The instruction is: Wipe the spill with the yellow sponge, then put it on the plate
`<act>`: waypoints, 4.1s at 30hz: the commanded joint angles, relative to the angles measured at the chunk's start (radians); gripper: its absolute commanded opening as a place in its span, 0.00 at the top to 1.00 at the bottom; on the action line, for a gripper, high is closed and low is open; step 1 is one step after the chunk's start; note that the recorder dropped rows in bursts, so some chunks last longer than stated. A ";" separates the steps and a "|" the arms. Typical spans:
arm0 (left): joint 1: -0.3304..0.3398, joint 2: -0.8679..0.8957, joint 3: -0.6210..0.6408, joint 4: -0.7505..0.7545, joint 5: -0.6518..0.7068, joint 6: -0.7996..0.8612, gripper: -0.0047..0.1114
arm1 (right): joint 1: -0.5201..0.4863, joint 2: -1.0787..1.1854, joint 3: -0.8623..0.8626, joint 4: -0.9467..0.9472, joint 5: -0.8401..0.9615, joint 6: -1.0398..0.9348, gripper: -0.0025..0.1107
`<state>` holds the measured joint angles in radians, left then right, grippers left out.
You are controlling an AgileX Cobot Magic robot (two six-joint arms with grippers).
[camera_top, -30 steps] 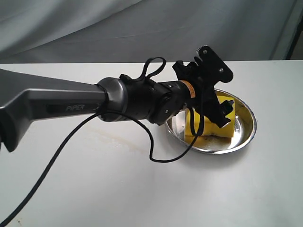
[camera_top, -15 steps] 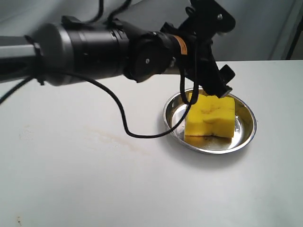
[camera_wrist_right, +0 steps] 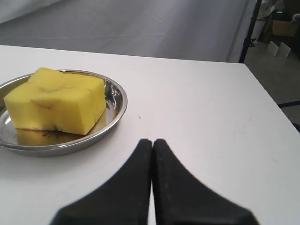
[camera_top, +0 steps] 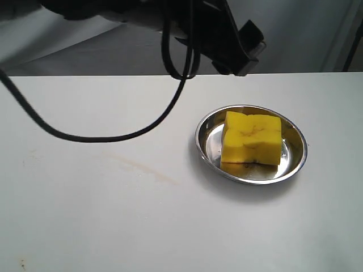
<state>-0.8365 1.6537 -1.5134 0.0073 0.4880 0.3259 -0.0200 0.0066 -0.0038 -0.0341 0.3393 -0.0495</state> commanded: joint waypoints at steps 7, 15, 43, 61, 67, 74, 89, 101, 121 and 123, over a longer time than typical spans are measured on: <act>-0.001 -0.141 -0.005 0.003 0.299 -0.007 0.33 | 0.001 -0.007 0.004 -0.007 -0.004 0.005 0.98; -0.001 -0.243 -0.005 0.032 0.488 -0.010 0.33 | 0.001 -0.007 0.004 -0.007 -0.004 0.005 0.98; -0.001 -0.593 0.052 0.104 0.733 -0.089 0.36 | 0.001 -0.007 0.004 -0.007 -0.004 0.005 0.98; -0.001 -0.861 0.337 -0.007 0.723 -0.178 0.36 | 0.001 -0.007 0.004 -0.007 -0.004 0.005 0.98; -0.001 -0.979 0.439 -0.087 0.647 -0.191 0.36 | 0.001 -0.007 0.004 -0.007 -0.004 0.005 0.98; -0.001 -1.101 0.567 -0.127 0.561 -0.214 0.36 | 0.001 -0.007 0.004 -0.007 -0.004 0.005 0.98; -0.001 -1.200 0.790 -0.127 0.403 -0.220 0.96 | 0.001 -0.007 0.004 -0.007 -0.004 0.005 0.98; -0.001 -1.200 0.883 -0.112 0.249 -0.221 0.96 | 0.001 -0.007 0.004 -0.007 -0.004 0.005 0.98; -0.001 -1.204 0.883 -0.106 0.249 -0.219 0.96 | 0.001 -0.007 0.004 -0.007 -0.004 0.005 0.98; -0.001 -1.211 0.883 -0.094 0.246 -0.219 0.96 | 0.001 -0.007 0.004 -0.007 -0.004 0.005 0.98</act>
<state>-0.8365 0.4570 -0.6350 -0.0998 0.7511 0.1115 -0.0200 0.0066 -0.0038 -0.0341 0.3393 -0.0495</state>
